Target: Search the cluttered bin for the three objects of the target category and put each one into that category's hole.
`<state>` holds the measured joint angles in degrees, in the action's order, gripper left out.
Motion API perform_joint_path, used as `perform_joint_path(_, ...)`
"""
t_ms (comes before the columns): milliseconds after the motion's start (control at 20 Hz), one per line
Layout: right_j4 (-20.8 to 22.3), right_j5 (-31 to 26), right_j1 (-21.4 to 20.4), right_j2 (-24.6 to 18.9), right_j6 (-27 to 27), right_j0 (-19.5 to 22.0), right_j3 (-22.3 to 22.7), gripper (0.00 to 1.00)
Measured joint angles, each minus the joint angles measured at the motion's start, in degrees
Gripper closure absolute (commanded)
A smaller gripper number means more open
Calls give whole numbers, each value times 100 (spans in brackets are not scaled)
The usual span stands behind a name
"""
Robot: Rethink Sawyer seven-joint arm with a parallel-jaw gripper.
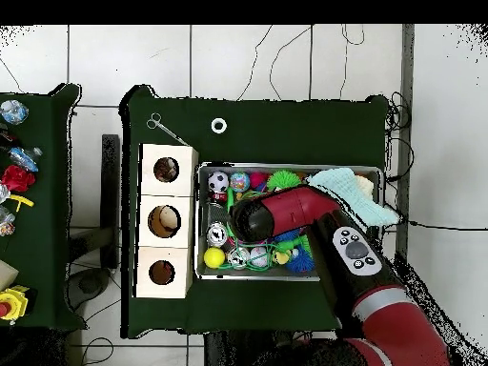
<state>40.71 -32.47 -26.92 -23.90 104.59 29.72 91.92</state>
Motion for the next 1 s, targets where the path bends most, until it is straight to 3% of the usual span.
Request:
perform_joint_path(700, -33, 101, 342, -2, 0, 25, -239, 0)
perform_joint_path(750, -63, 99, 372, -2, 0, 32, -264, 100)
perform_joint_path(1000, -102, 101, 368, -1, 0, 27, -274, 100)
